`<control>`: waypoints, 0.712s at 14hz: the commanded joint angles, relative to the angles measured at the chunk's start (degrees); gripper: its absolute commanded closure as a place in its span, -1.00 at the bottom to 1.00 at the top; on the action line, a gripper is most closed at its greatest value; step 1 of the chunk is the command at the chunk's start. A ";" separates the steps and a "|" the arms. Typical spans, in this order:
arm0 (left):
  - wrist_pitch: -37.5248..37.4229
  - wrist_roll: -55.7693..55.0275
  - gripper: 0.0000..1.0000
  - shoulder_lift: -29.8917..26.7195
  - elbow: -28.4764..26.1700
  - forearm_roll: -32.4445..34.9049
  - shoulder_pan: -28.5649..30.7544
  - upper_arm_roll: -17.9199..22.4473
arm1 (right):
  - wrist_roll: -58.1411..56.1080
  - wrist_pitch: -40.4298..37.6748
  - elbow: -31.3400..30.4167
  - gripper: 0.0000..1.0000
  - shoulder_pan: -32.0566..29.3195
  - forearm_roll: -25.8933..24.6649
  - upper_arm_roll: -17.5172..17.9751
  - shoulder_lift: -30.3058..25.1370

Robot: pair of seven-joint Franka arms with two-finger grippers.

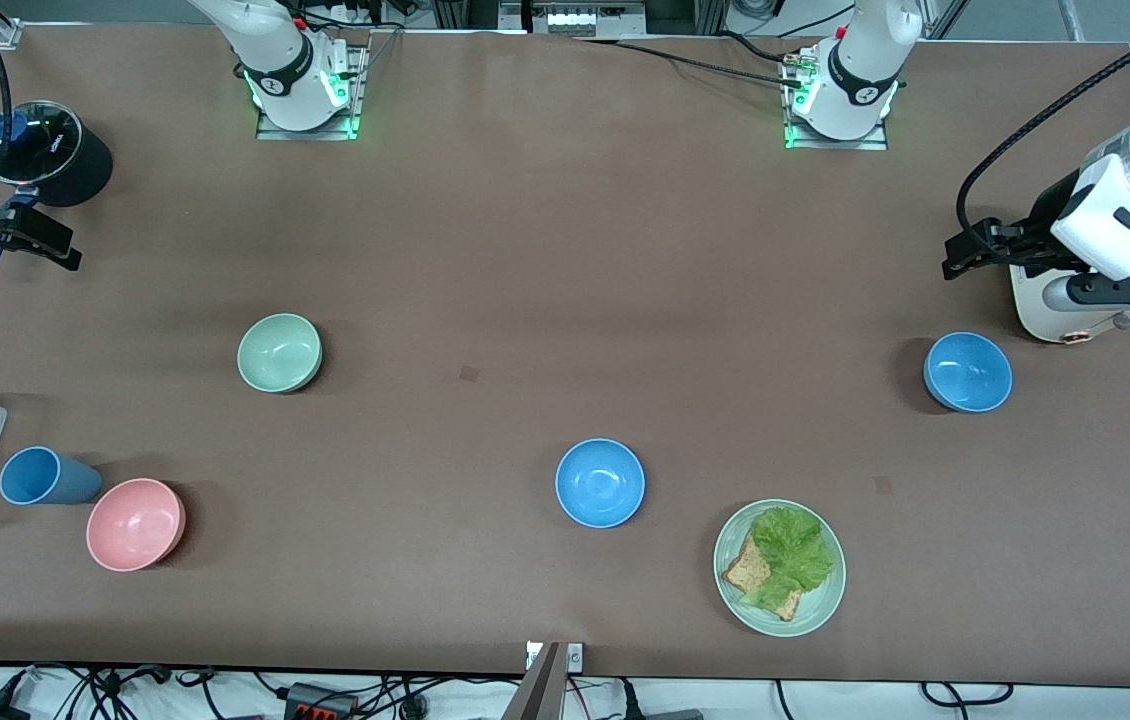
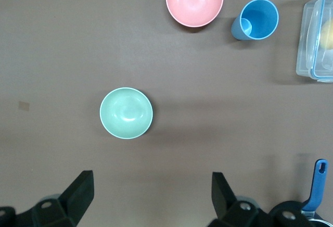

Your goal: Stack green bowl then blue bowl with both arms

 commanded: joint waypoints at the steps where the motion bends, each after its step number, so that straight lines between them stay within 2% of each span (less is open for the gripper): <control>1: -0.27 0.30 -1.00 0.73 1.75 0.40 0.13 0.07 | -0.87 0.39 -2.22 -1.00 0.69 -0.45 0.28 1.89; 6: 0.61 0.40 -1.00 1.17 1.75 0.57 0.22 0.24 | 0.10 9.95 -8.72 -1.00 3.33 -0.27 0.28 10.51; 10: 0.52 0.40 -1.00 1.26 2.54 1.10 0.04 0.07 | 0.10 13.92 -9.43 -1.00 3.16 -0.27 0.19 19.38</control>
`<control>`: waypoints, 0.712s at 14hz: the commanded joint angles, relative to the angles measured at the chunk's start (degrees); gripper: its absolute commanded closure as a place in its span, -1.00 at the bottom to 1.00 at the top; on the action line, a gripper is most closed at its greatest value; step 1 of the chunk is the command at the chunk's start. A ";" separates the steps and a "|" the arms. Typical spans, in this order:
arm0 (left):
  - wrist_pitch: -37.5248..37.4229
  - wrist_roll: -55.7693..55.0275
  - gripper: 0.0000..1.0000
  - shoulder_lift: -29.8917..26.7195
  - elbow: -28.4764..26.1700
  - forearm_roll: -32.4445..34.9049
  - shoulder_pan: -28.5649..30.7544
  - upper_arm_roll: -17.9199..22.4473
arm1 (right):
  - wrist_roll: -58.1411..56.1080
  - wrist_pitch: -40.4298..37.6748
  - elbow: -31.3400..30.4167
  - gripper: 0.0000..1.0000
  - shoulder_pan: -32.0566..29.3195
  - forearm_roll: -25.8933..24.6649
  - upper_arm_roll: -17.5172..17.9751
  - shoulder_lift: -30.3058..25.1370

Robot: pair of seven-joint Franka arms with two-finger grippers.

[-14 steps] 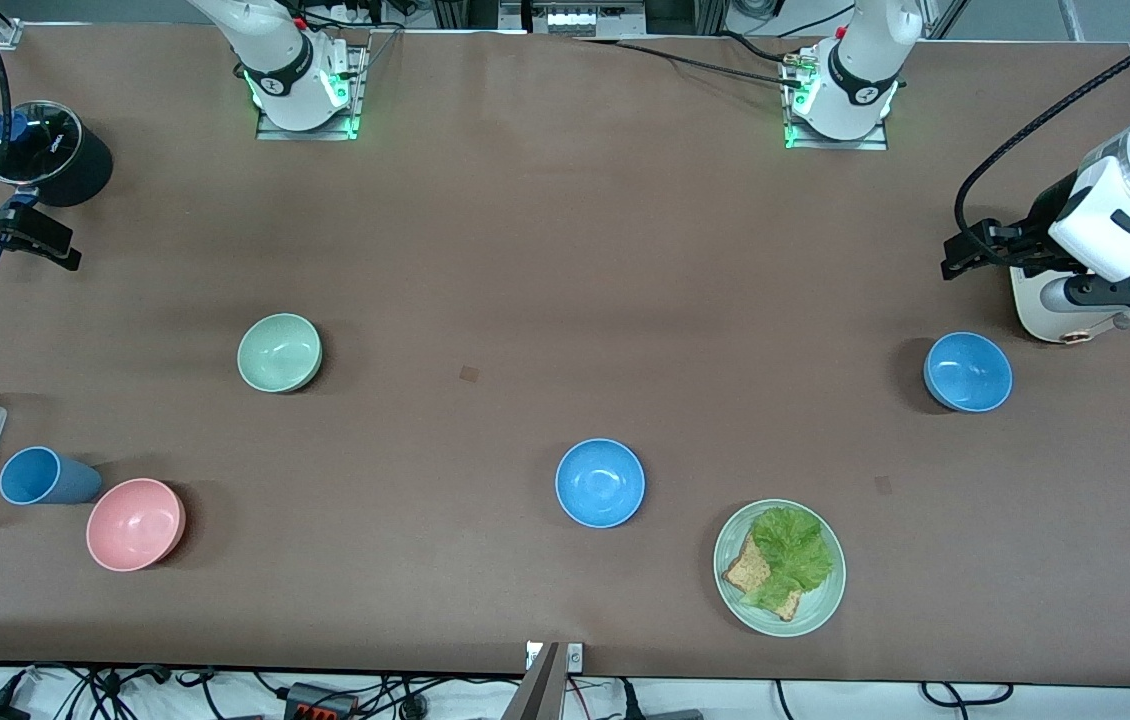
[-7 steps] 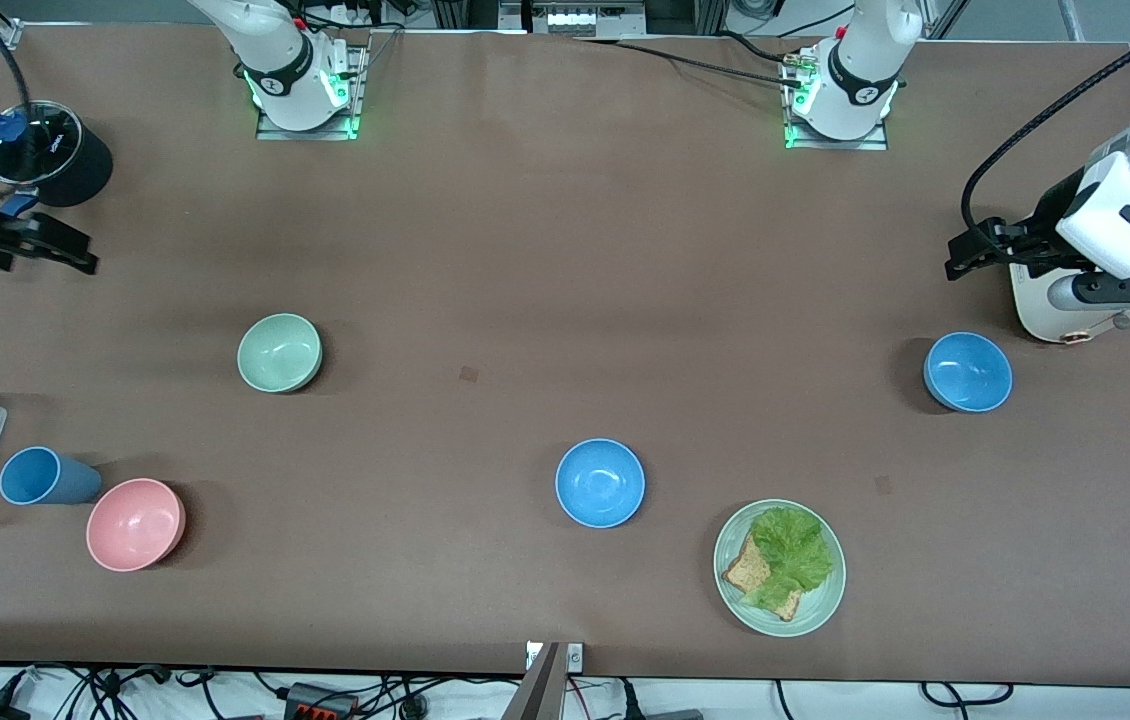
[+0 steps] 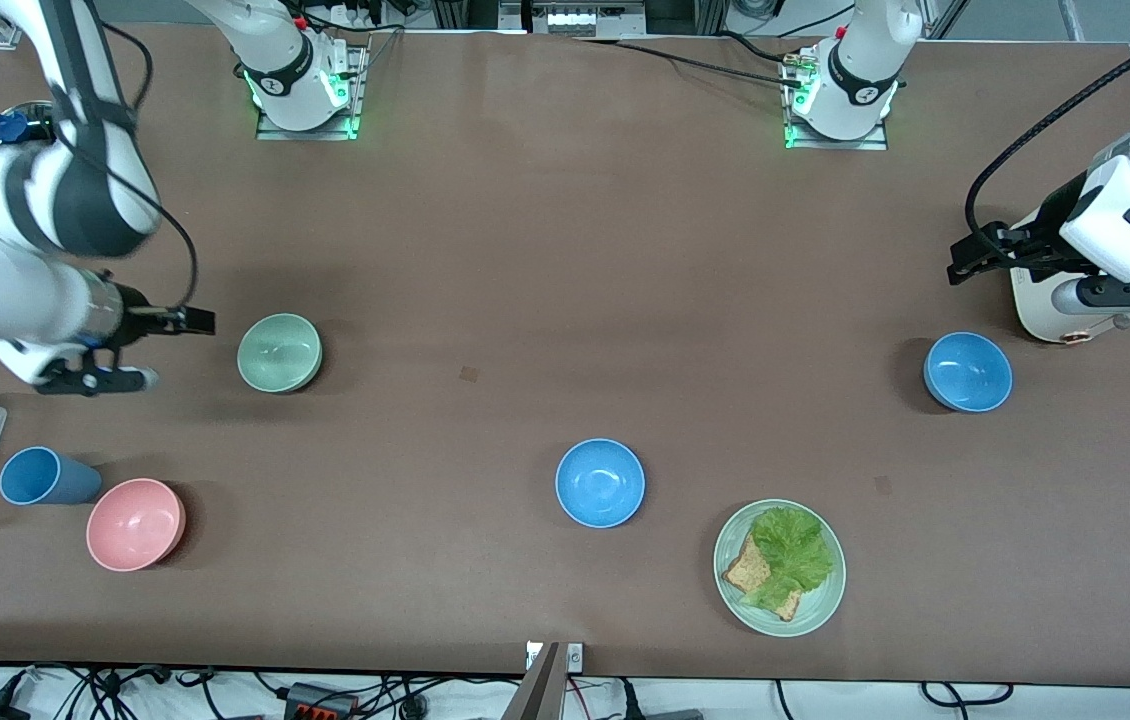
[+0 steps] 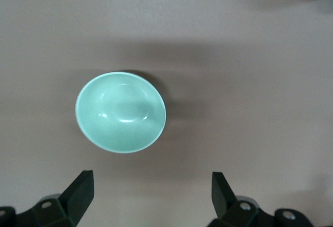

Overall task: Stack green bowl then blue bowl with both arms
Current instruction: 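Reach the right gripper down to the green bowl rim and grasp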

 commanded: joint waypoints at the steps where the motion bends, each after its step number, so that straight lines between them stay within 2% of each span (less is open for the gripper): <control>1: -0.41 0.34 -1.00 1.09 2.15 0.81 0.12 -0.09 | 0.14 2.21 0.14 -1.00 -0.25 -0.28 0.00 4.70; 8: -0.41 0.34 -1.00 1.45 2.24 0.72 0.21 0.00 | 0.14 7.58 0.05 -0.97 -0.52 -0.29 0.00 12.63; 9: -0.41 0.34 -1.00 1.45 2.24 0.63 0.21 0.00 | 0.14 7.50 -0.55 -0.63 -0.51 -0.37 0.00 12.81; 10: -0.41 0.34 -1.00 1.45 2.24 0.63 0.21 0.00 | 0.05 7.58 -1.17 -0.10 -0.60 -0.37 0.00 12.98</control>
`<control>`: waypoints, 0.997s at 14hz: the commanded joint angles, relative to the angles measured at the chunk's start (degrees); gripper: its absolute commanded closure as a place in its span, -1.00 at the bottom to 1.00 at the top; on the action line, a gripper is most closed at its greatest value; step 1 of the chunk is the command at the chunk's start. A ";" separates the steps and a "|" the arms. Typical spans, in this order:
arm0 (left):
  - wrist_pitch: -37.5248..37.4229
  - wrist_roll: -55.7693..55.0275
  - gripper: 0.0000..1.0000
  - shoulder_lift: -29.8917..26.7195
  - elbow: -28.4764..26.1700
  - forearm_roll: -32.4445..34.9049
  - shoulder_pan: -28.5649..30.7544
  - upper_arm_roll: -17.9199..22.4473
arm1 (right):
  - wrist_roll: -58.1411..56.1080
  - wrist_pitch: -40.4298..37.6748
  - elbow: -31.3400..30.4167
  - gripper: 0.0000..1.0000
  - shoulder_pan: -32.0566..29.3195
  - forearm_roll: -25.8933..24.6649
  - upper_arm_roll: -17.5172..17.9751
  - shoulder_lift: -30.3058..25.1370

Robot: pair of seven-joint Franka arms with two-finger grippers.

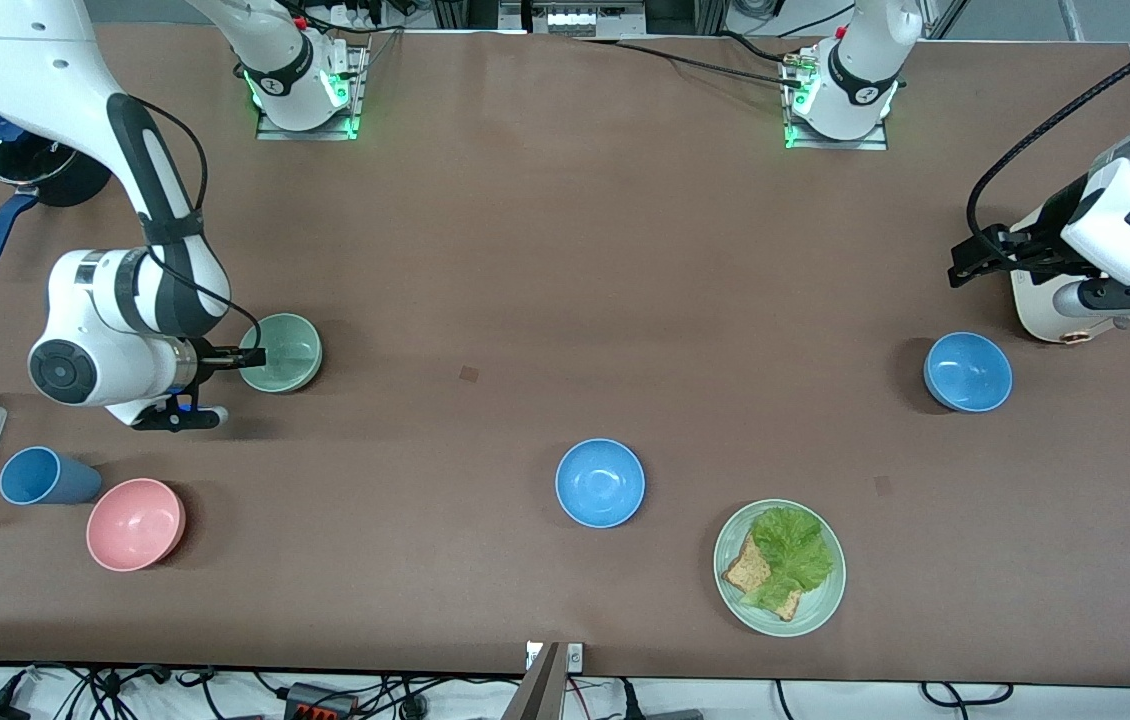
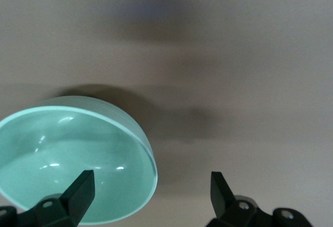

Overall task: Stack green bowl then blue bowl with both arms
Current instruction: 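Reach the right gripper down to the green bowl rim and grasp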

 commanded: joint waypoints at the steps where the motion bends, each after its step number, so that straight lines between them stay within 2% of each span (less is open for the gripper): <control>1: -0.47 0.34 -1.00 1.09 2.00 0.63 0.17 -0.06 | 0.14 0.58 -1.06 0.07 -0.40 -0.37 0.24 0.49; 2: -0.47 0.34 -1.00 1.18 2.00 0.63 0.17 -0.06 | 0.14 0.76 -1.06 0.25 -0.49 -0.29 0.24 0.93; 4: -0.56 0.34 -1.00 1.18 2.08 0.63 0.09 -0.06 | 0.14 0.85 -1.06 0.41 -0.49 -0.20 0.24 1.37; 8: -0.65 0.34 -1.00 1.18 2.08 0.63 0.17 -0.06 | 0.14 0.33 -0.97 1.00 -0.40 -0.11 0.33 1.46; 11: -0.65 0.34 -1.00 1.18 2.08 0.63 0.52 -0.06 | -0.04 -0.12 -0.27 1.00 -0.05 0.50 1.90 0.59; 14: -0.65 0.16 -1.00 1.27 2.08 0.63 0.44 -0.06 | 1.62 -4.67 5.15 1.00 0.56 4.79 7.25 -0.56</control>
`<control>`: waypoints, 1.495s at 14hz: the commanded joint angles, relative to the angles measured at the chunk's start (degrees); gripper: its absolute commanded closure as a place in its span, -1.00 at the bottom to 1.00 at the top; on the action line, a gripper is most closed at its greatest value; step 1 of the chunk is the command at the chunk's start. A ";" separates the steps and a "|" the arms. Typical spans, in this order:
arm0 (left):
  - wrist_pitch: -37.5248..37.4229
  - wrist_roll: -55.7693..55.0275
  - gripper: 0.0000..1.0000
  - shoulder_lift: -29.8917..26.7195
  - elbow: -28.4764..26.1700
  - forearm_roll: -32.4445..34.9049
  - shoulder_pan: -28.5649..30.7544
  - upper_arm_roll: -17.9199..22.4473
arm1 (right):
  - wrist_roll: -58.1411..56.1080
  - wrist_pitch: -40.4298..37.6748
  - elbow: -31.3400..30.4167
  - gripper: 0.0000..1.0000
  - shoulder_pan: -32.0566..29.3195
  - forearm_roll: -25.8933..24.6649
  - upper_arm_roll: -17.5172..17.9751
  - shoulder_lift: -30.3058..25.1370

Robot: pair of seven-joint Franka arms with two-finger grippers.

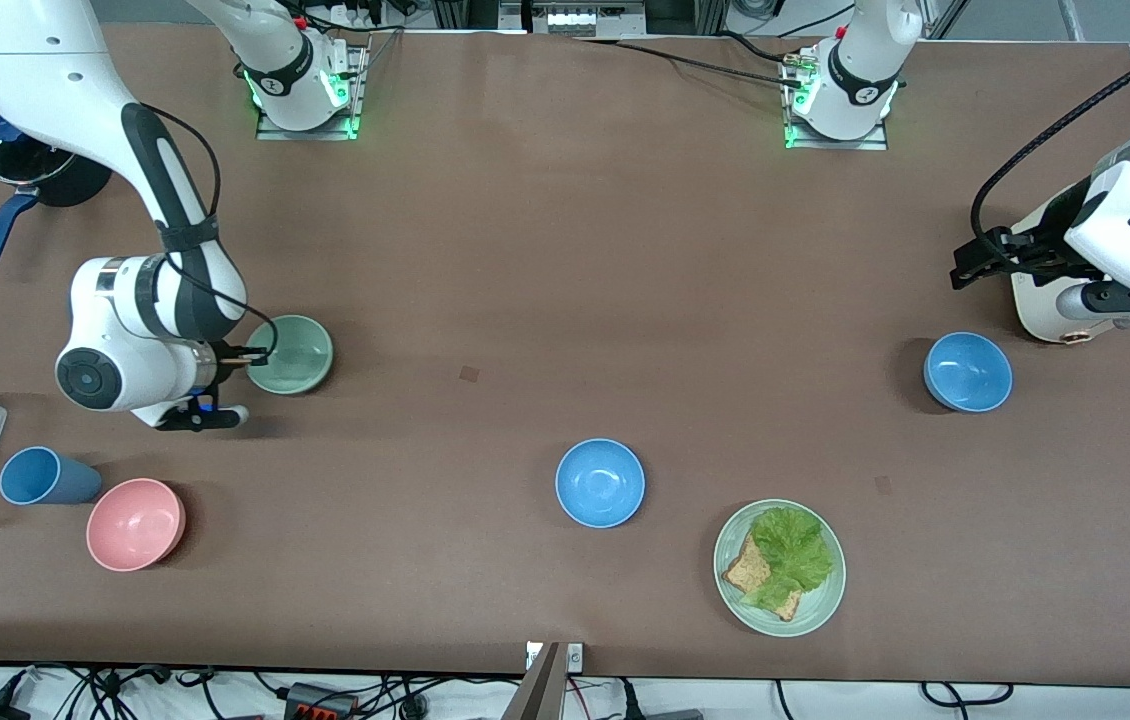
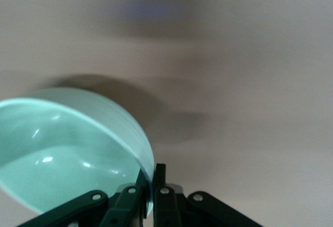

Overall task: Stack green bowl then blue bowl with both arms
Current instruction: 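Slide the green bowl to mid-table while the left gripper reaches the blue bowl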

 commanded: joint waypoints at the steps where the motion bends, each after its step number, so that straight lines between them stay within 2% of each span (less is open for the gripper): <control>1: -0.65 -0.10 -1.00 1.05 1.93 0.72 0.20 -0.14 | 3.21 -4.78 6.19 1.00 1.45 3.43 5.66 -0.94; 3: -0.39 -0.45 -1.00 1.05 2.10 1.33 0.11 -0.14 | 11.44 -5.58 8.85 1.00 6.61 3.61 7.70 -0.59; 5: -0.56 -0.45 -1.00 1.05 1.67 1.33 0.37 -0.05 | 18.75 -4.62 9.21 1.00 14.43 4.14 7.70 -0.06; 10: -0.56 -0.45 -1.00 1.58 1.93 1.42 1.07 -0.05 | 33.62 2.31 13.06 1.00 26.22 11.78 7.62 5.73; 16: -0.39 -0.45 -1.00 2.98 1.93 3.88 1.16 -0.05 | 39.87 5.40 13.78 1.00 34.32 11.79 7.62 8.20; 21: -0.38 0.43 -1.00 5.97 2.10 4.58 1.16 -0.05 | 40.23 6.89 13.51 1.00 35.03 12.05 7.62 10.84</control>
